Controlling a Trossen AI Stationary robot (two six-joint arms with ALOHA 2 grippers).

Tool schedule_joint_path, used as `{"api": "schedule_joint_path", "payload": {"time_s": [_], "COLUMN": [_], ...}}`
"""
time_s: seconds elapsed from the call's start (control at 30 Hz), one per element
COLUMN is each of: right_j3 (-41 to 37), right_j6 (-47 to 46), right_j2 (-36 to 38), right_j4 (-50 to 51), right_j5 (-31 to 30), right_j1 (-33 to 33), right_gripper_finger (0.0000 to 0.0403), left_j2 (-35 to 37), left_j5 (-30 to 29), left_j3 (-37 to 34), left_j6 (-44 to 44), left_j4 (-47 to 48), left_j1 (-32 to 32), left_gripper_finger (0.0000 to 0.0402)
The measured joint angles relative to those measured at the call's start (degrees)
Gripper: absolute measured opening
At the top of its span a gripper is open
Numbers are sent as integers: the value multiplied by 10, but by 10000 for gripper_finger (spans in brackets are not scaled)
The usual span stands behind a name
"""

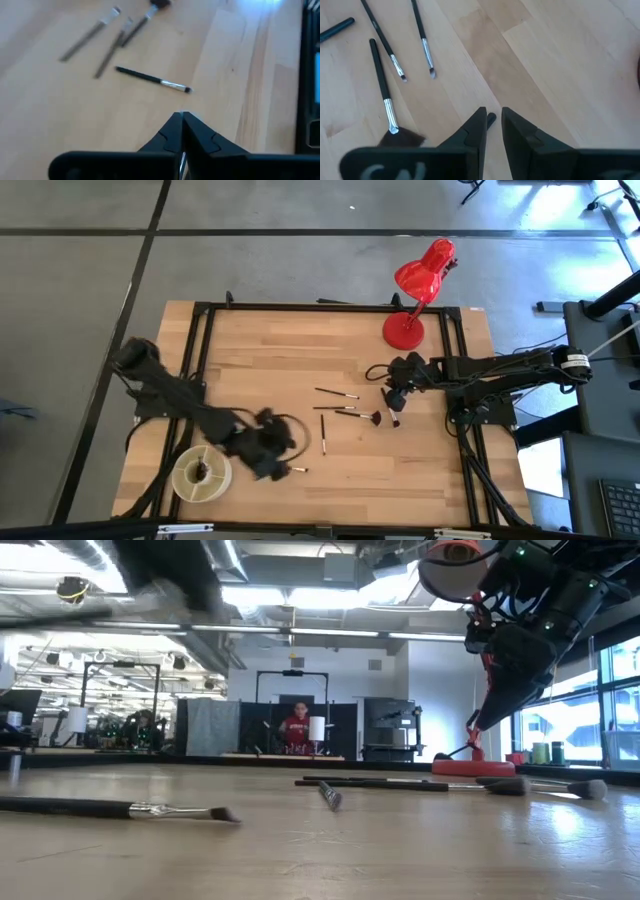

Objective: Pick & Place Makeup Brushes
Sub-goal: Put the black blush brush into the makeup organizer

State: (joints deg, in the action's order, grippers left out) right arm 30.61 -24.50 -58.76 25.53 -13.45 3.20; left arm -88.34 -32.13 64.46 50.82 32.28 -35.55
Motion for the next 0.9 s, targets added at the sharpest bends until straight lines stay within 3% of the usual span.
{"api": "schedule_joint_path", "payload": {"time_s": [0.23, 0.37, 0.63, 0.83, 0.9], "right_j3": [0, 0, 0, 0, 0], "right_j6": [-6, -7, -14, -18, -18], "right_j2": [0, 0, 0, 0, 0], "right_j4": [13, 11, 5, 4, 4], "right_j5": [0, 0, 0, -1, -1], "right_j1": [0, 0, 0, 0, 0], "right_gripper_finger": [60, 60, 60, 60, 60], "left_j2": [81, 83, 69, 56, 48], "left_j5": [-231, -310, -363, -367, -341], "left_j3": [-4, -4, -5, -5, -5], "left_j6": [221, 290, 319, 384, 408], "left_j4": [171, 225, 257, 307, 326], "left_j1": [-178, -269, -375, -399, -402], "left_gripper_finger": [4, 4, 4, 4, 4]}}
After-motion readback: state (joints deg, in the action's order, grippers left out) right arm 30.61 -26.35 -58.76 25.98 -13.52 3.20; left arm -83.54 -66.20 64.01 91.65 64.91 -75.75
